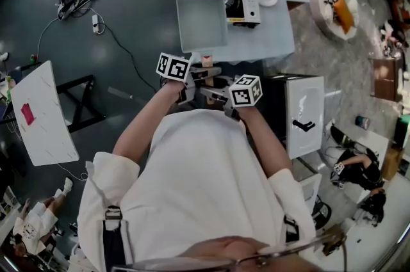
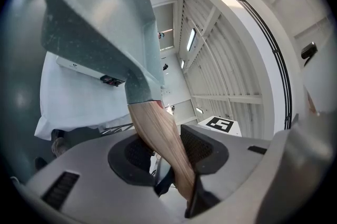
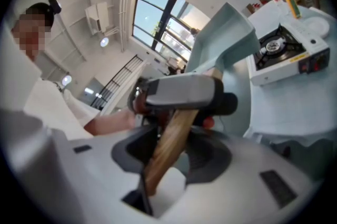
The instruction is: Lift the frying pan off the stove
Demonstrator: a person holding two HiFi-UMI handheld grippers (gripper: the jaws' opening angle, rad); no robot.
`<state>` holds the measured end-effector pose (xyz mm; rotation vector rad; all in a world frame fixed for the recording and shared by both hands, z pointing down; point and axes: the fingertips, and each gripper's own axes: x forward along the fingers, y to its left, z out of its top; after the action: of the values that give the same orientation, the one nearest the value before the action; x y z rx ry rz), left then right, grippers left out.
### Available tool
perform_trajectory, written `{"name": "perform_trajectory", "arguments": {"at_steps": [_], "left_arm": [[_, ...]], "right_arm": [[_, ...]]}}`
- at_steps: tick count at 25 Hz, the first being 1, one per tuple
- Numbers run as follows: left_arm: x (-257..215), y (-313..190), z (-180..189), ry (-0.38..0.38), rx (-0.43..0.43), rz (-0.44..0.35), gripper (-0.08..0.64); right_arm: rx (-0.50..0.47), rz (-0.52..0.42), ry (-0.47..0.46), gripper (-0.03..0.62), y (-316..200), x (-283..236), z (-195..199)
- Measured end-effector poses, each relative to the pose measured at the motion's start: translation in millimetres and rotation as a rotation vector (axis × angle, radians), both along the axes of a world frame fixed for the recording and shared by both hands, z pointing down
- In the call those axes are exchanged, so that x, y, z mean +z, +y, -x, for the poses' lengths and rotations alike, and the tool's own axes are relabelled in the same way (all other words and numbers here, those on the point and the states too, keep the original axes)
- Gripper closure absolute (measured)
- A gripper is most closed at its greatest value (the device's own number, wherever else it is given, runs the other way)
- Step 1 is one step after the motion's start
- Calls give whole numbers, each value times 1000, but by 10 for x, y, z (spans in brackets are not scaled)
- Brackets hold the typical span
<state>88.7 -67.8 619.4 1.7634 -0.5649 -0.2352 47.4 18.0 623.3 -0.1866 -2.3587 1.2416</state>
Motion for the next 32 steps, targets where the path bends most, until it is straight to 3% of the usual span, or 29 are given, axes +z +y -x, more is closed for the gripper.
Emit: {"name": "perform_trajectory", "arguments": {"at_steps": [13, 32], "left_arm": [[-209, 315, -314, 0, 30, -12, 383], [-435, 384, -928, -5, -45, -42, 380]], "right_arm": [[2, -24, -13, 411, 312, -219, -290], [-58, -23, -50, 410, 407, -439, -966]]}}
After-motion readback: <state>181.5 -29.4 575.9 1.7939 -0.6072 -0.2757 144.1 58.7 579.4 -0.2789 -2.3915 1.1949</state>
